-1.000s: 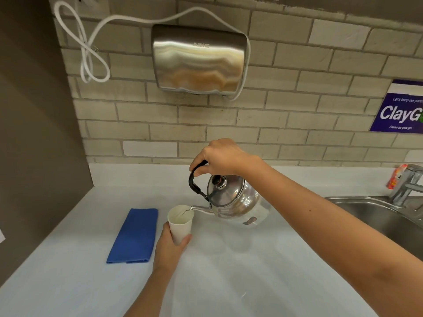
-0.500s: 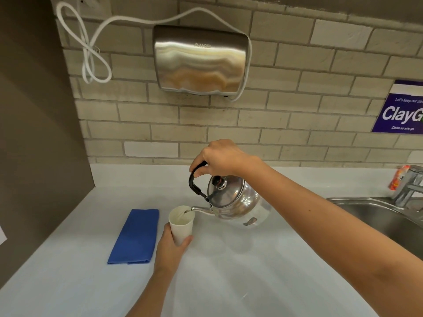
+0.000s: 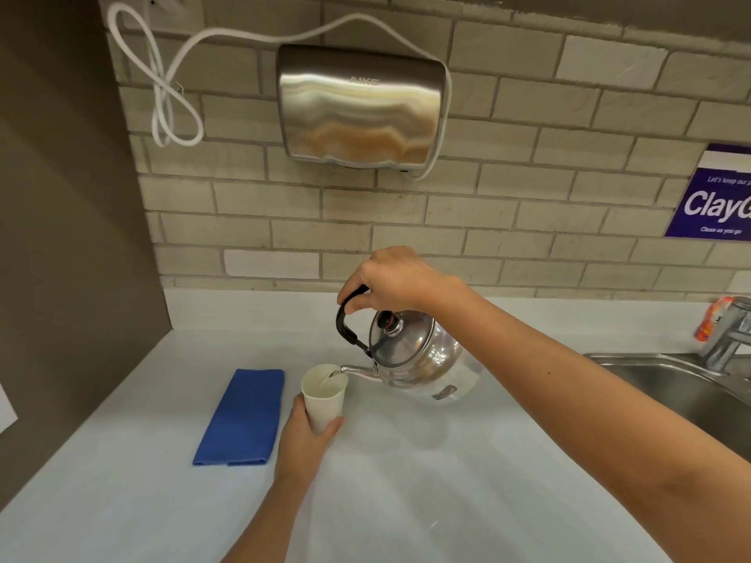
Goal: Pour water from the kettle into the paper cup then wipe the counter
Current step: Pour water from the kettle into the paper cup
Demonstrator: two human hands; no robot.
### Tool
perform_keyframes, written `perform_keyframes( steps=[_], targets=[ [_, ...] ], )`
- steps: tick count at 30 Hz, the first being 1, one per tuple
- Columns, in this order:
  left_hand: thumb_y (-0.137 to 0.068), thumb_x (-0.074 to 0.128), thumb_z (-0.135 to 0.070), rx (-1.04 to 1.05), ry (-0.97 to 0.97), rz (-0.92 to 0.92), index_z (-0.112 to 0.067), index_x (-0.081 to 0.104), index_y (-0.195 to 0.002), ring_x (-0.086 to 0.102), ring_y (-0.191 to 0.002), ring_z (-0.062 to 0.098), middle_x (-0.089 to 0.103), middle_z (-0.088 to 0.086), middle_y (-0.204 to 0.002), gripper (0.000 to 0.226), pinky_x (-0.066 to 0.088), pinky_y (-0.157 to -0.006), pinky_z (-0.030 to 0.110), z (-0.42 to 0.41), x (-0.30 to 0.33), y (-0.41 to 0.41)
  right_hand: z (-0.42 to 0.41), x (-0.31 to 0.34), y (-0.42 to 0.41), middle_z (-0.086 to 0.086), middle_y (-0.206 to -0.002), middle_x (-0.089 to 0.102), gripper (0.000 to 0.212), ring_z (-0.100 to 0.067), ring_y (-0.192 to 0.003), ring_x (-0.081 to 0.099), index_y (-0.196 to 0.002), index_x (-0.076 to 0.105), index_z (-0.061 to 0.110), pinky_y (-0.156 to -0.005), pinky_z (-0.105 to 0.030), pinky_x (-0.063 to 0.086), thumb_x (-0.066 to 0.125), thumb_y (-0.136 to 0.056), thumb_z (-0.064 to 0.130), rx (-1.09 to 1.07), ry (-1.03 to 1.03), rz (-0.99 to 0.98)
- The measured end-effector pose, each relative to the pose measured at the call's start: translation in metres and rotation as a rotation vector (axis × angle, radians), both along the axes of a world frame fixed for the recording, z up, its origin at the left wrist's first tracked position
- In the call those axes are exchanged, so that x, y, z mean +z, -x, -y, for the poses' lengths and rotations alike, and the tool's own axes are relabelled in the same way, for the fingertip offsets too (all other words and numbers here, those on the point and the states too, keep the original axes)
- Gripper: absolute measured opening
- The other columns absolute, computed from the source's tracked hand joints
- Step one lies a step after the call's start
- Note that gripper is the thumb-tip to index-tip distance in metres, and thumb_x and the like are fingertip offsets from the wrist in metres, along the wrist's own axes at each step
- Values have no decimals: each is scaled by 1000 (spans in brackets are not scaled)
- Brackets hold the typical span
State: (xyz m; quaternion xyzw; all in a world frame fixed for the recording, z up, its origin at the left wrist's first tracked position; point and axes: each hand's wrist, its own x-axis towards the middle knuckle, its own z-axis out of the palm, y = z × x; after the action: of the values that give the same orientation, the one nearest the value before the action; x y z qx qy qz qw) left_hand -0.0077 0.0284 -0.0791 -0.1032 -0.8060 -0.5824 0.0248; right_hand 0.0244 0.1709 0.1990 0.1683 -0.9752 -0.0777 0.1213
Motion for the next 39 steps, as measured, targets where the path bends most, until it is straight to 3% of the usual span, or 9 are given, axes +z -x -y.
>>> perform_keyframes(
  steps=[10, 16, 24, 39],
  targets=[
    [-71, 77, -30, -3, -5, 0, -17, 39, -129, 55, -107, 26, 58, 8, -123, 71, 50, -90, 40, 0, 0, 1, 0, 2, 3, 10, -96, 73, 24, -11, -74, 55, -106, 66, 38, -49, -22, 30, 60, -83, 45, 2, -7, 7],
    [-70, 78, -31, 0, 2, -1, -18, 39, -128, 54, -101, 20, 58, 7, -121, 70, 48, -84, 34, 0, 0, 1, 0, 2, 3, 10, -93, 73, 23, -7, -68, 46, -104, 66, 38, -47, -23, 25, 61, -83, 45, 7, -21, -8],
    [-69, 79, -29, 11, -4, 7, -17, 42, -122, 58, -98, 25, 61, 7, -113, 66, 51, -81, 38, 0, 0, 2, 1, 3, 3, 10, -92, 73, 23, -6, -67, 47, -104, 67, 38, -47, -23, 26, 61, -83, 45, 10, -16, -12],
    [-70, 78, -28, 5, -2, 8, -17, 41, -125, 56, -102, 25, 59, 9, -119, 68, 50, -86, 38, 0, 1, 1, 5, 5, 2, 10, -95, 73, 24, -7, -67, 47, -106, 66, 37, -47, -23, 26, 60, -84, 45, 9, -45, -4]
  ],
)
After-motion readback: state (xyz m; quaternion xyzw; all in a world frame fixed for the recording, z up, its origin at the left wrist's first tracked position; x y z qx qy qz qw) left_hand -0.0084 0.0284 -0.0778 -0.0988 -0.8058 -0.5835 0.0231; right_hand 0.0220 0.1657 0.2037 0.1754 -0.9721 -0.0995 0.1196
